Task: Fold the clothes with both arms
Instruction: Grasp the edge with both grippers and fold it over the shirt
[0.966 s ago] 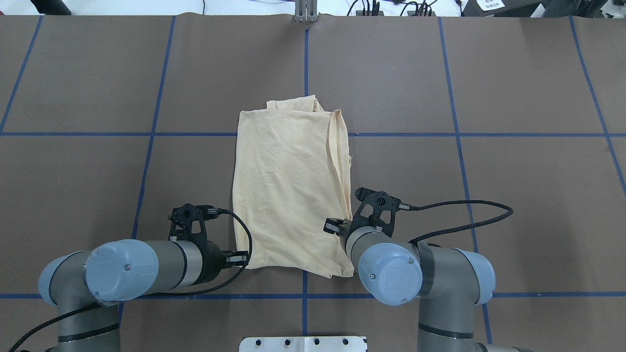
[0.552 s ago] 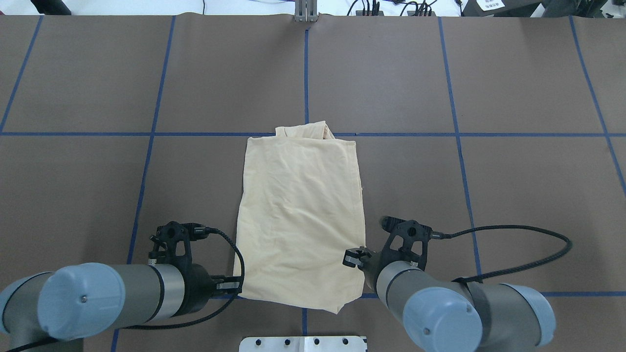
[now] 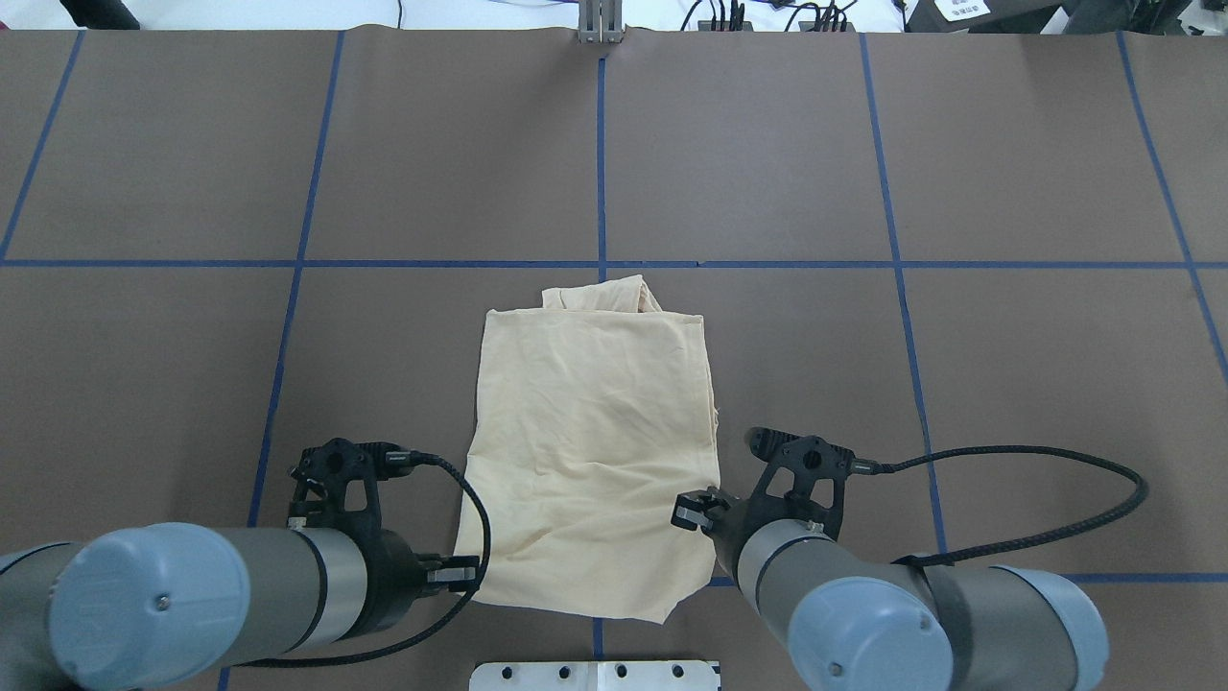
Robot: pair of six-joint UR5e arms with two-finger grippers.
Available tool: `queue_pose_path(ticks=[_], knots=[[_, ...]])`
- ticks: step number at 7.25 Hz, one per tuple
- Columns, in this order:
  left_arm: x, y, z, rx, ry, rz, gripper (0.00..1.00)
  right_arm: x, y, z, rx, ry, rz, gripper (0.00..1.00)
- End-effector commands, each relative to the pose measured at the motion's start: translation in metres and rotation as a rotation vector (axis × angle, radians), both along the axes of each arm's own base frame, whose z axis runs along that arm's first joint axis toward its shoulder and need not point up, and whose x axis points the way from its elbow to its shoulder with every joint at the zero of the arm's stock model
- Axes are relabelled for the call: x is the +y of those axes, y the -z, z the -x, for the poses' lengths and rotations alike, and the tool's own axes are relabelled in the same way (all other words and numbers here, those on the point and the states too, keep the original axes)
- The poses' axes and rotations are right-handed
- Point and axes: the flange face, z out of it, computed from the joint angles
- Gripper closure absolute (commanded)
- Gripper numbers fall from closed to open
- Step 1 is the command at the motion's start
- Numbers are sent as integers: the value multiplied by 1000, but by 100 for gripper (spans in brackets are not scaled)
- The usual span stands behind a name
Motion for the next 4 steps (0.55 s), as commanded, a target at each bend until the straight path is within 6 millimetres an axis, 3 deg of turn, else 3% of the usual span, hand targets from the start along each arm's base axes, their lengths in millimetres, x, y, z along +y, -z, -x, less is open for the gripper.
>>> queue_pose_path(ticks=[1,2,3,4], knots=[[-83,28,-2,-78,98,-82,100,-66,24,12,12,-70,-25,100],[-123,21,14,-113,116,-125,100,-89,24,0,18,-80,-20,100],[-162,9,14,-159,142,-123,100,-111,16,-1,54,-91,-30,100],[-201,3,-2,-212,160,-133,100,-136,9,7,88,-107,-28,100]])
